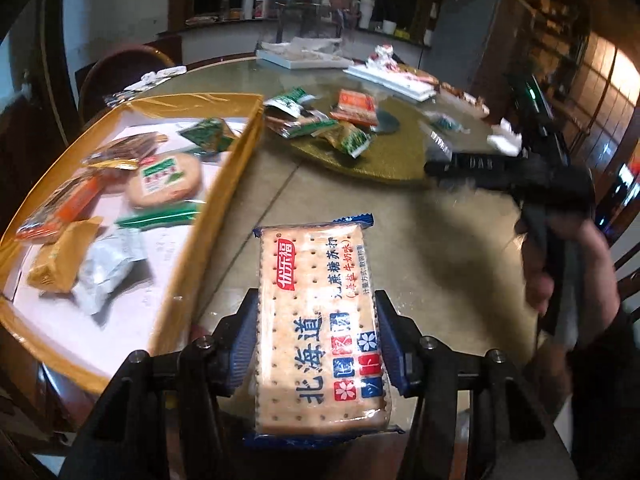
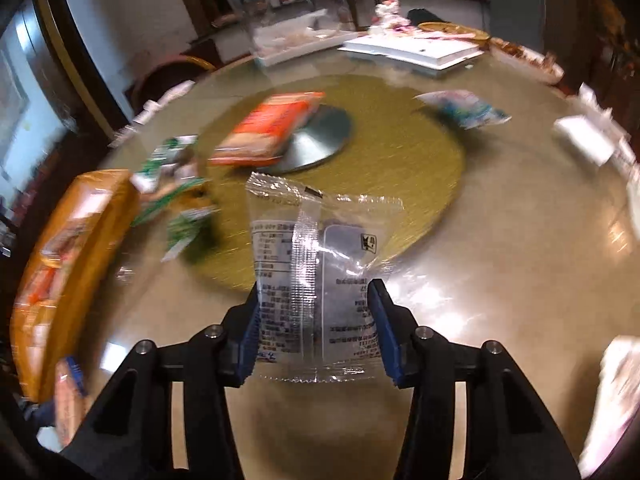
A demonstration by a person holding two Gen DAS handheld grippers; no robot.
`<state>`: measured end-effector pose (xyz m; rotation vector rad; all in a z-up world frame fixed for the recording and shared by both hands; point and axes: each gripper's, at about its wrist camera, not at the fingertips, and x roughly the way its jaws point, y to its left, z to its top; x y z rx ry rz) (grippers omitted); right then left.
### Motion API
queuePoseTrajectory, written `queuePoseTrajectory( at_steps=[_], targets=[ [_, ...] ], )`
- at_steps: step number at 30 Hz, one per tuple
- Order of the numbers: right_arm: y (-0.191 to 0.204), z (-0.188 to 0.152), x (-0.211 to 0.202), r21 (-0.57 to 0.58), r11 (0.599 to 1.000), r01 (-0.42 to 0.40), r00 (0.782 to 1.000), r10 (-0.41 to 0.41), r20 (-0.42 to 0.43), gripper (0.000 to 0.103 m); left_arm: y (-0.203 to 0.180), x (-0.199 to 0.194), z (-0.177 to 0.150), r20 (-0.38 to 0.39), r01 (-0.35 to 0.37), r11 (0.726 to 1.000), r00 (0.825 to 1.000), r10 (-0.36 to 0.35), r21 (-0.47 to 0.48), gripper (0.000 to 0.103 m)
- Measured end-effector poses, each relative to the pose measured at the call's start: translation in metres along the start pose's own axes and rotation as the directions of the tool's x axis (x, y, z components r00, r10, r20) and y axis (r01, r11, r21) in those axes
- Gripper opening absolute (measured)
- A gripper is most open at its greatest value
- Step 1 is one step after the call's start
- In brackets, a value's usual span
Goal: Organize snacks
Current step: 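Carry the cracker box and clear sachet over the tray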
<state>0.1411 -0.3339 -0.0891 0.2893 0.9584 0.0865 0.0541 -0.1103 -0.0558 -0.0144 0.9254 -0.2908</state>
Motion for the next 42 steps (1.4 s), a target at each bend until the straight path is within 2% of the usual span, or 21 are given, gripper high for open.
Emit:
queuePoseTrajectory(
  at_steps=[3, 6, 10, 15, 21, 25, 27, 31, 34, 39, 42],
  targets=[
    [0.033, -0.013, -0.012, 0.02, 0.995, -0.094, 0.995, 0.094, 0.03, 0.048, 0.022, -0.022, 0.004, 0.066, 0.027, 0.998, 0.998, -0.024, -0.058, 0.055],
    [0.069, -0.013, -0.021, -0.012, 0.986, -0.164, 0.985, 0.165, 0.056, 0.046, 0.042, -0.034, 0.009, 0.094, 0.014, 0.994, 0.996, -0.004, -0.111, 0.055],
    [0.106, -0.005, -0.033, -0.049, 0.975, -0.218, 0.97, 0.221, 0.098, 0.045, 0.075, -0.047, 0.01, 0.121, 0.002, 0.981, 0.992, 0.022, -0.195, 0.054],
    [0.144, 0.0, -0.046, -0.101, 0.955, -0.28, 0.951, 0.29, 0.11, 0.045, 0.112, -0.052, 0.011, 0.138, 0.026, 0.954, 0.99, 0.017, -0.3, 0.054],
    [0.188, -0.007, -0.046, -0.158, 0.919, -0.36, 0.924, 0.375, 0.078, 0.045, 0.142, -0.057, 0.009, 0.156, 0.034, 0.93, 0.987, 0.025, -0.365, 0.054],
    [0.213, -0.012, -0.023, -0.143, 0.897, -0.418, 0.907, 0.422, 0.0, 0.045, 0.163, -0.058, 0.006, 0.16, 0.029, 0.915, 0.986, 0.039, -0.402, 0.054],
    [0.222, -0.014, -0.013, -0.136, 0.89, -0.436, 0.9, 0.435, -0.035, 0.045, 0.173, -0.055, 0.007, 0.154, 0.03, 0.908, 0.987, 0.038, -0.418, 0.054],
    [0.238, -0.016, -0.004, -0.145, 0.888, -0.437, 0.899, 0.433, -0.06, 0.045, 0.189, -0.05, 0.007, 0.159, 0.035, 0.897, 0.986, 0.04, -0.441, 0.054],
    [0.246, -0.019, 0.006, -0.138, 0.89, -0.436, 0.9, 0.428, -0.081, 0.045, 0.195, -0.048, 0.01, 0.177, 0.049, 0.899, 0.984, 0.032, -0.435, 0.054],
    [0.248, -0.018, 0.024, -0.12, 0.904, -0.412, 0.91, 0.4, -0.11, 0.045, 0.202, -0.039, 0.019, 0.171, 0.022, 0.904, 0.984, 0.057, -0.428, 0.054],
    [0.246, -0.016, 0.025, -0.116, 0.909, -0.4, 0.915, 0.39, -0.099, 0.045, 0.203, -0.035, 0.021, 0.164, 0.013, 0.909, 0.985, 0.061, -0.417, 0.054]
  ],
)
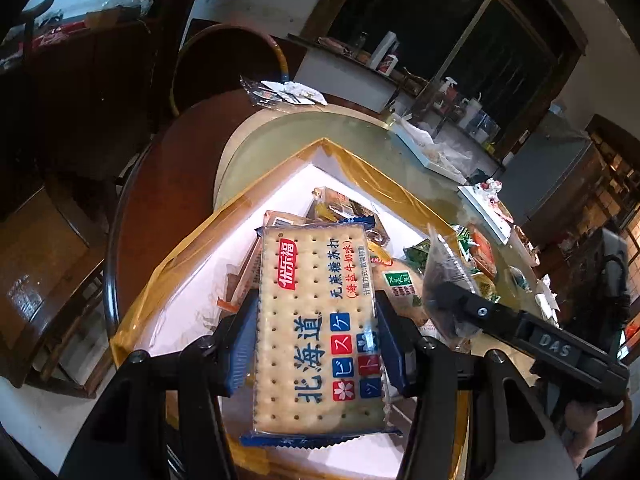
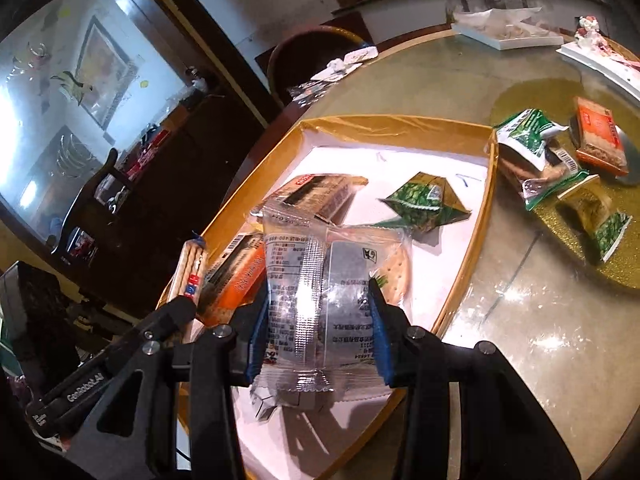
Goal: Organize snacks
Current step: 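Carry the cracker box and clear sachet over the tray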
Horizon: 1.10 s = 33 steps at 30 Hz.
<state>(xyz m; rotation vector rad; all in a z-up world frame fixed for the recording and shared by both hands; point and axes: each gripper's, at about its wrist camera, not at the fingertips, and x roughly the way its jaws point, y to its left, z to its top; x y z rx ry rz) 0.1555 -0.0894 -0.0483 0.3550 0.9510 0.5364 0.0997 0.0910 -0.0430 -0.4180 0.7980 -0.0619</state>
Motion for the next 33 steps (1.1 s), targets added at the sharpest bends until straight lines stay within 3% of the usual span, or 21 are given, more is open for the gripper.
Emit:
queuePoseTrajectory(
  at_steps=[10, 18, 27, 33],
  targets=[
    [0.001, 0.004, 0.001, 0.04, 0.999, -0.017, 0.999, 0.015, 0.028, 0.045, -0.001, -0.011, 0.009, 0.012, 0.043, 0.999, 0.999, -0.043, -0.002, 0.054],
    [-0.002, 0.02, -0.024, 0.054, 0.999, -0.01, 0.993, 0.003, 0.116, 0.045, -0.029, -0.015, 0.043, 0.041, 0.02, 0.995, 0.999, -0.024, 0.096, 0.054],
    [-0.024, 0.028, -0.009, 0.106, 0.994, 0.012, 0.997, -0.02, 0.073, 0.045, -0.028, 0.012, 0.06, 0.002, 0.038, 0.995, 0.999, -0.038, 0.097, 0.054],
    [-0.032, 0.035, 0.0, 0.096, 0.995, 0.01, 0.998, -0.016, 0.063, 0.045, -0.02, 0.027, 0.067, -0.029, 0.043, 0.998, 0.999, -0.042, 0.042, 0.054]
  ],
)
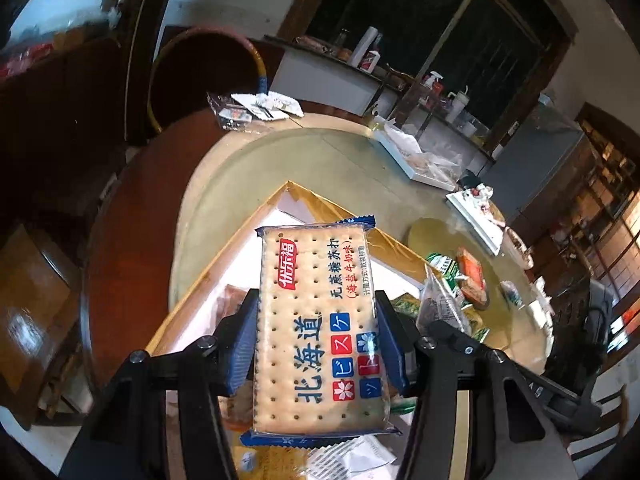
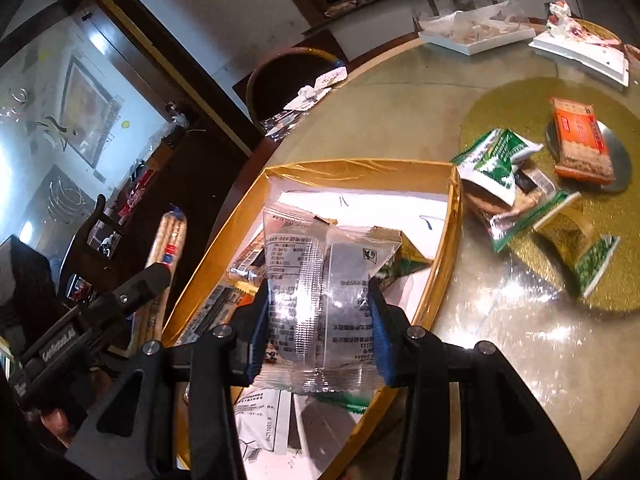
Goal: Organize snacks
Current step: 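Carry the cracker box and clear sachet over the tray, then open both grippers to drop the box and sachet into the tray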
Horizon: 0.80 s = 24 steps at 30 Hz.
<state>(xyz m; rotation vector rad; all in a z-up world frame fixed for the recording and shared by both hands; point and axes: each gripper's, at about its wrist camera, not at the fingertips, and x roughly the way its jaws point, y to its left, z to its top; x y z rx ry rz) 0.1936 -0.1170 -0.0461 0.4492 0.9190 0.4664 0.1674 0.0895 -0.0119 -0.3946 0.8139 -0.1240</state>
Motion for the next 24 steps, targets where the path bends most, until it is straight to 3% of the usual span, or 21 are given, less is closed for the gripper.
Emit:
queuePoseTrajectory(
  at_steps=[6, 10, 15, 24],
  targets=[
    [-0.006, 0.007, 0.001, -0.004, 0.999, -0.032, 0.999, 0.032, 0.007, 0.045, -0.001, 0.011, 0.005, -0.021, 0.018, 1.0, 1.0, -0.018, -0.011, 0.054],
    [-0.008, 0.014, -0.007, -0.003, 0.999, -0.036, 0.999, 0.036, 0.027, 0.045, 0.011, 0.005, 0.012, 0.004, 0.01, 0.999, 1.0, -0.01, -0.037, 0.054],
    [-0.006, 0.022, -0.015, -0.032, 0.999, -0.02, 0.999, 0.022, 0.048, 0.045, 0.027, 0.014, 0.02, -0.022, 0.023, 0.997, 0.999, -0.025, -0.08, 0.054],
    [0.017, 0.042, 0.012, -0.137, 0.99, -0.016, 1.0, 0.016, 0.001, 0.045, 0.008, 0.032, 0.041, -0.043, -0.013, 1.0, 0.999, 0.013, -0.011, 0.054]
  ],
)
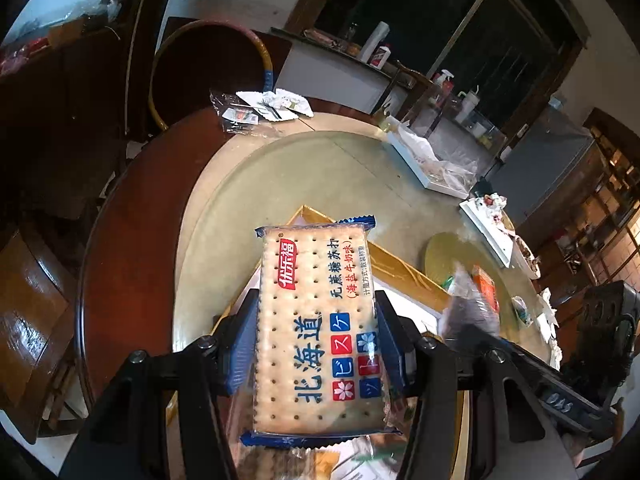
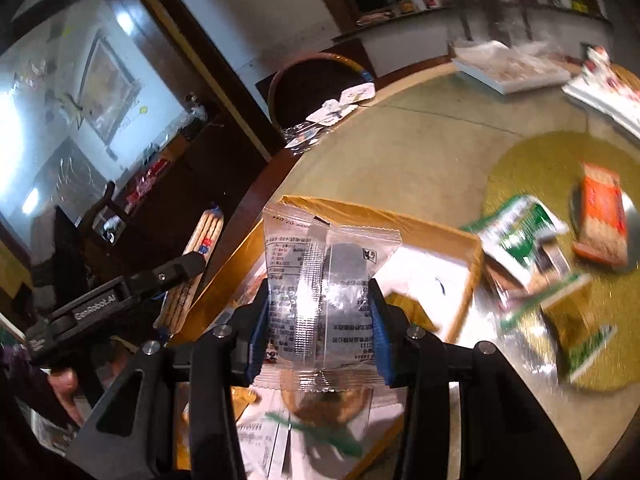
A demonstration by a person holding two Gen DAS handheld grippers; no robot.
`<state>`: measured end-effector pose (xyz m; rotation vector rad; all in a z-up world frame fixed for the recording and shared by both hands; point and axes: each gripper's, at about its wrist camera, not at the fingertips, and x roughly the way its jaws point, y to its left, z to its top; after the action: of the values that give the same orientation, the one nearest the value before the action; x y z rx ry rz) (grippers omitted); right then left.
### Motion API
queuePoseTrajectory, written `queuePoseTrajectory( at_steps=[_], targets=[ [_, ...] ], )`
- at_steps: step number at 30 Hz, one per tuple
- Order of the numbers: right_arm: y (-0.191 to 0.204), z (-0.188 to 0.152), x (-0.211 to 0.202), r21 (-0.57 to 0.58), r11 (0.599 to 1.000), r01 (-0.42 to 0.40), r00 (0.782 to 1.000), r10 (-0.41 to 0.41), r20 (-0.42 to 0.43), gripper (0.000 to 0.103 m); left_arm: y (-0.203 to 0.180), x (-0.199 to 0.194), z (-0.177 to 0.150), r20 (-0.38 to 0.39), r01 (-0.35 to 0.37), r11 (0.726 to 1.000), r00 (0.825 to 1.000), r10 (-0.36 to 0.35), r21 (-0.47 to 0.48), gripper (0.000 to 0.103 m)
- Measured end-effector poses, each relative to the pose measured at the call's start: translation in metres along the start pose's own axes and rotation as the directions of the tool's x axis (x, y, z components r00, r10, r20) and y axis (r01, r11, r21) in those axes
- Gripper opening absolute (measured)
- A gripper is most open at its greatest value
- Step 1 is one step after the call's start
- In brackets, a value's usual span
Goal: Organize snacks
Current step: 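Open both grippers to drop the box and sachet into the tray, then withdraw both grippers from the tray toward the lazy susan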
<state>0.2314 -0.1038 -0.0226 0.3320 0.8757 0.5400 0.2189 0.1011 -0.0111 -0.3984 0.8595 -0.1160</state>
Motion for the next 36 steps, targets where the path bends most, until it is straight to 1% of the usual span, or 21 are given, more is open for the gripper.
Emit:
queuePoseTrajectory(
  at_steps=[2, 3, 4, 6, 7, 8, 9, 10, 11, 12, 14, 16, 20, 24, 26, 27, 29, 32, 34, 35, 36],
  targets=[
    [0.0, 0.007, 0.013, 0.007, 1.0, 0.0, 1.0, 0.0, -0.02, 0.045, -0.008, 0.014, 0.004, -0.031, 0.002, 1.0, 1.0, -0.001, 0.027, 0.054],
    [-0.002, 0.01, 0.019, 0.014, 1.0, -0.01, 1.0, 0.011, -0.029, 0.045, -0.012, 0.02, 0.004, -0.037, -0.015, 0.999, 0.999, 0.017, 0.045, 0.054],
    [-0.004, 0.014, 0.025, 0.02, 1.0, -0.019, 0.999, 0.02, -0.033, 0.045, -0.018, 0.03, 0.003, -0.044, -0.051, 0.996, 0.998, 0.055, 0.075, 0.054],
    [-0.007, 0.019, 0.037, 0.026, 1.0, 0.013, 0.999, -0.012, -0.039, 0.047, -0.02, 0.04, 0.003, -0.066, -0.058, 0.994, 0.996, 0.064, 0.091, 0.055],
    [-0.009, 0.02, 0.042, 0.024, 0.999, 0.027, 0.999, -0.026, -0.046, 0.047, -0.019, 0.046, 0.003, -0.099, -0.023, 0.996, 0.995, 0.031, 0.086, 0.055],
    [-0.01, 0.02, 0.05, 0.022, 0.999, 0.044, 0.997, -0.043, -0.062, 0.049, -0.014, 0.053, 0.004, -0.138, 0.028, 0.998, 0.99, -0.019, 0.064, 0.056],
    [-0.011, 0.019, 0.055, 0.029, 0.998, 0.052, 0.996, -0.05, -0.078, 0.051, -0.011, 0.055, 0.004, -0.16, 0.048, 0.998, 0.986, -0.041, 0.043, 0.058],
    [-0.013, 0.017, 0.059, 0.04, 0.998, 0.048, 0.994, -0.044, -0.096, 0.054, -0.005, 0.056, 0.004, -0.181, 0.059, 0.998, 0.982, -0.057, 0.006, 0.063],
    [-0.014, 0.016, 0.059, 0.047, 0.998, 0.04, 0.994, -0.036, -0.1, 0.056, -0.002, 0.054, 0.004, -0.18, 0.059, 0.998, 0.982, -0.06, -0.013, 0.075],
    [-0.015, 0.016, 0.057, 0.058, 0.998, 0.035, 0.995, -0.029, -0.097, 0.058, 0.0, 0.047, 0.003, -0.164, 0.059, 0.998, 0.985, -0.062, -0.023, 0.083],
    [-0.014, 0.014, 0.042, 0.062, 0.997, 0.049, 0.997, -0.045, -0.071, 0.067, -0.001, 0.034, -0.001, -0.14, 0.05, 0.998, 0.989, -0.053, -0.025, 0.083],
    [-0.011, 0.011, 0.023, 0.058, 0.997, 0.048, 0.998, -0.046, -0.037, 0.07, -0.005, 0.015, -0.011, -0.104, 0.036, 0.999, 0.994, -0.038, -0.025, 0.083],
    [-0.008, -0.01, -0.028, 0.082, 0.996, 0.016, 1.0, -0.016, 0.01, 0.073, -0.019, -0.029, -0.044, 0.003, -0.013, 1.0, 1.0, 0.013, -0.021, 0.083],
    [-0.013, -0.048, -0.074, 0.109, 0.994, -0.019, 0.999, 0.014, 0.052, 0.075, -0.045, -0.061, -0.082, 0.064, -0.029, 1.0, 0.998, 0.028, 0.012, 0.083],
    [-0.021, -0.065, -0.086, 0.106, 0.994, -0.014, 0.999, 0.01, 0.034, 0.075, -0.054, -0.065, -0.093, 0.054, -0.01, 1.0, 0.998, 0.01, 0.008, 0.083],
    [-0.026, -0.073, -0.093, 0.097, 0.995, -0.005, 1.0, 0.003, 0.023, 0.075, -0.063, -0.068, -0.1, 0.039, 0.014, 1.0, 0.999, -0.015, 0.012, 0.083],
    [-0.037, -0.084, -0.109, 0.098, 0.995, 0.013, 1.0, -0.016, 0.024, 0.075, -0.076, -0.071, -0.107, 0.033, 0.039, 0.999, 0.999, -0.04, 0.03, 0.083],
    [-0.066, -0.1, -0.145, 0.18, 0.984, -0.007, 0.996, -0.008, 0.085, 0.075, -0.104, -0.074, -0.119, 0.041, 0.075, 0.995, 0.996, -0.078, 0.068, 0.083],
    [-0.084, -0.109, -0.166, 0.237, 0.97, -0.051, 0.991, 0.019, 0.134, 0.075, -0.121, -0.071, -0.125, 0.017, 0.108, 0.991, 0.994, -0.11, 0.084, 0.083],
    [-0.093, -0.114, -0.176, 0.253, 0.966, -0.06, 0.988, 0.021, 0.154, 0.075, -0.128, -0.068, -0.127, 0.004, 0.119, 0.989, 0.993, -0.12, 0.088, 0.083],
    [-0.1, -0.118, -0.184, 0.267, 0.962, -0.049, 0.986, 0.004, 0.165, 0.075, -0.135, -0.065, -0.13, -0.01, 0.13, 0.987, 0.992, -0.129, 0.095, 0.083]
  ],
)
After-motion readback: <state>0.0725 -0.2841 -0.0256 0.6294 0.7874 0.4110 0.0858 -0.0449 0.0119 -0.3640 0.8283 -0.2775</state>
